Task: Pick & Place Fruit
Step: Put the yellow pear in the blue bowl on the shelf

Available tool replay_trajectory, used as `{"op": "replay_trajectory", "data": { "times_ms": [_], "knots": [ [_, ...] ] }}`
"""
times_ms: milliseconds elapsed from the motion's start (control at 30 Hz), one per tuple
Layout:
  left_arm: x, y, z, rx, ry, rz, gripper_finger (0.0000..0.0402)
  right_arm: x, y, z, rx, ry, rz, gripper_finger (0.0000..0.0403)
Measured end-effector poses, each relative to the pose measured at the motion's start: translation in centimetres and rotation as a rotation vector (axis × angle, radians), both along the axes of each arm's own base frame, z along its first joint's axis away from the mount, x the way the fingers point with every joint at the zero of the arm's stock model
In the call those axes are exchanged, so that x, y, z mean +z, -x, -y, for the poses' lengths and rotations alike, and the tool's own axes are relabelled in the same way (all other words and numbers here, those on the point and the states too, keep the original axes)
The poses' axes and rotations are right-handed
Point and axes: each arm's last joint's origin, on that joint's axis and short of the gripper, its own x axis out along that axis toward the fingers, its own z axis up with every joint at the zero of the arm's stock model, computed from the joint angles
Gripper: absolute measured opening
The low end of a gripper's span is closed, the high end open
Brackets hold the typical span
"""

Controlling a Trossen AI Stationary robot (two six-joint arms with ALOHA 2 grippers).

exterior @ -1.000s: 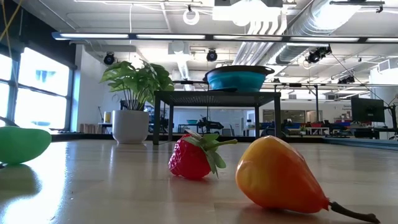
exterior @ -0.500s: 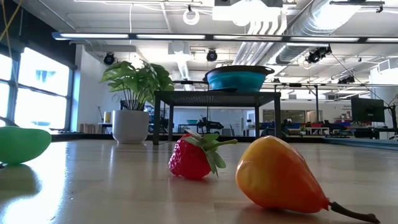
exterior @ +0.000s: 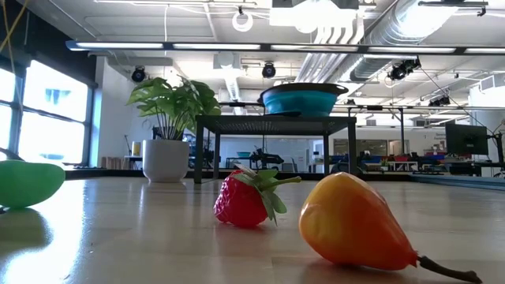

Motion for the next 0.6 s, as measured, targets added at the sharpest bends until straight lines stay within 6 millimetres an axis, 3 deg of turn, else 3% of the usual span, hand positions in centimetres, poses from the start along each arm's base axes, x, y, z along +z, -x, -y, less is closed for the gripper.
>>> {"op": "replay_trajectory", "data": {
  "times_ms": [367,600],
  "knots": [
    [1.4,1.0,-1.7,0.059,-0.017,0.041,0.0262,-0.5,0.5,3.6,-0.111,-0.012,-0.057,0.0004],
    [1.7,1.3,-2.4,0.083,-0.052,0.034,0.0262,-0.9,1.7,8.3,-0.277,-0.012,-0.107,0.0004]
  ]
}}
